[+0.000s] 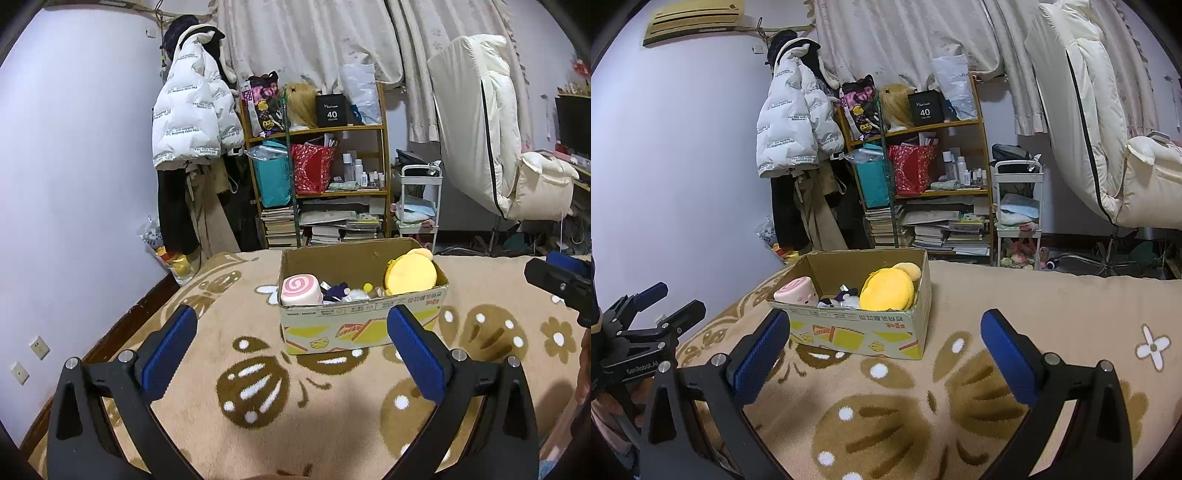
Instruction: Organize soft objects
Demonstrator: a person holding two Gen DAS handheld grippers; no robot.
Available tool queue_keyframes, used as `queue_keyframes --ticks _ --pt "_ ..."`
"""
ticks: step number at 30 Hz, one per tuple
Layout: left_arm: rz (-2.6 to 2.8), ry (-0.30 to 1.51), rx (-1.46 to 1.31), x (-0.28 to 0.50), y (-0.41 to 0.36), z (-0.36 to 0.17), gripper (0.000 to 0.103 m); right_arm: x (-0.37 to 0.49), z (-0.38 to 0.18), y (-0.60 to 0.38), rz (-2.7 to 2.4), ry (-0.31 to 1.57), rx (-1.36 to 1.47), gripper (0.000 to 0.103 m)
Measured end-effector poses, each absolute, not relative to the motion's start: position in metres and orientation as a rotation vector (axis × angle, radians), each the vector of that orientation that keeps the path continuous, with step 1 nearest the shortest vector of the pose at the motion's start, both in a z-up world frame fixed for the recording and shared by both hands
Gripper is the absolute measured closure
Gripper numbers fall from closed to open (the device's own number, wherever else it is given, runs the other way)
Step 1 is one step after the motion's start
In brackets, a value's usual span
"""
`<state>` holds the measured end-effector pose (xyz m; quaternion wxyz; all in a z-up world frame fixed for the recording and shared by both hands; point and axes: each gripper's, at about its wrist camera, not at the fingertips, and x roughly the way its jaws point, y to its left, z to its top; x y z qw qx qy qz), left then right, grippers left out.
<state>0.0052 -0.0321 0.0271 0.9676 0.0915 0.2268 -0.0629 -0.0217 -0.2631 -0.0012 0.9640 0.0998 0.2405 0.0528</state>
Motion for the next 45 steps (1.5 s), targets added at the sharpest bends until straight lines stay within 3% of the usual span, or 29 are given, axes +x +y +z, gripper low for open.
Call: queue_keyframes --ticks 45 --pt "-0.119 0.471 0.162 0.005 -0.026 0.023 0.001 -0.026 0.001 -0.259 0.106 0.485 0.183 0.000"
